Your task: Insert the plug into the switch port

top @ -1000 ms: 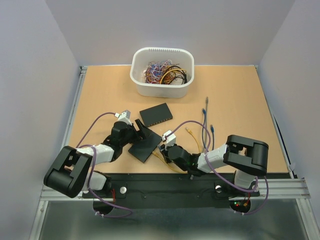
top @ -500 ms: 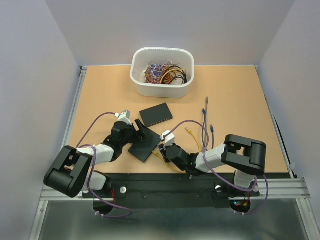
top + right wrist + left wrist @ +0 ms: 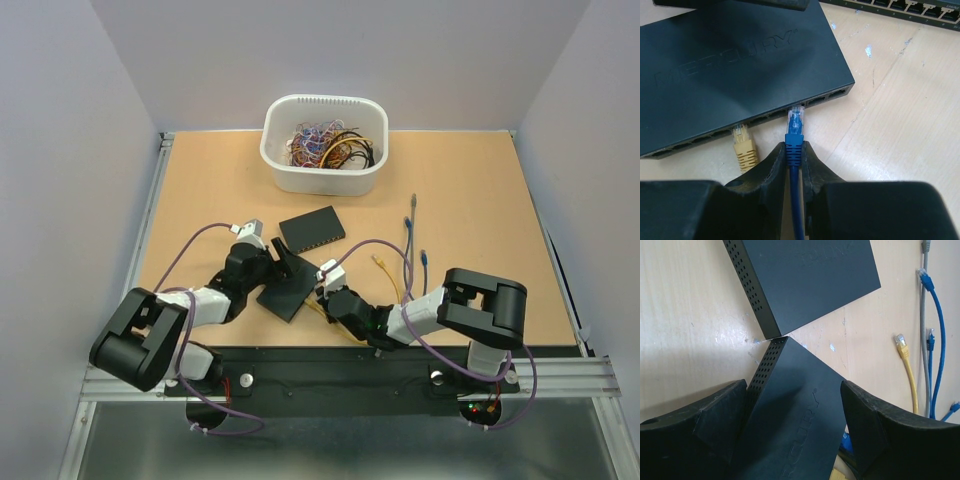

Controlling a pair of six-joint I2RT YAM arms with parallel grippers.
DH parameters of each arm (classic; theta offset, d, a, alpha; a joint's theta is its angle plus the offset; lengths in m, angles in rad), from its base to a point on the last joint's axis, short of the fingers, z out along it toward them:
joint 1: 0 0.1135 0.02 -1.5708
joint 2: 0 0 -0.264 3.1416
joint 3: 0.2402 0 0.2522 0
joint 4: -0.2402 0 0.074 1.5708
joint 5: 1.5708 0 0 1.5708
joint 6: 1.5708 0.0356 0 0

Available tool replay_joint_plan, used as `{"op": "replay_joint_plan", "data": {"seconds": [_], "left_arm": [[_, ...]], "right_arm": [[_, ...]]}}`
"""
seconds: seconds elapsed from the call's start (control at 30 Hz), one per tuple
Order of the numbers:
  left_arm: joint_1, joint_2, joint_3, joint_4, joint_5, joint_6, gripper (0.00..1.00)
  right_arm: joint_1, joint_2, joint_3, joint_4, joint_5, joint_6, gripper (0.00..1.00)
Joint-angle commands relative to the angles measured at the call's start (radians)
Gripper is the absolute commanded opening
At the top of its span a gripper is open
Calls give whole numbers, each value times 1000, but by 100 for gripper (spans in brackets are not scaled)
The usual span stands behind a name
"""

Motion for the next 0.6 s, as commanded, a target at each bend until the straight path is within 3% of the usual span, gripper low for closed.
{"op": "replay_joint_plan", "data": {"seconds": [0.0,0.57], "left_arm": [[-55,39,13,-68,68,0,86],[-103,93,55,-83,69,13,86]], "right_arm": [[9,0,26,81,-86,-53,1],[24,-59,-55,171,-221,-110,0]]}}
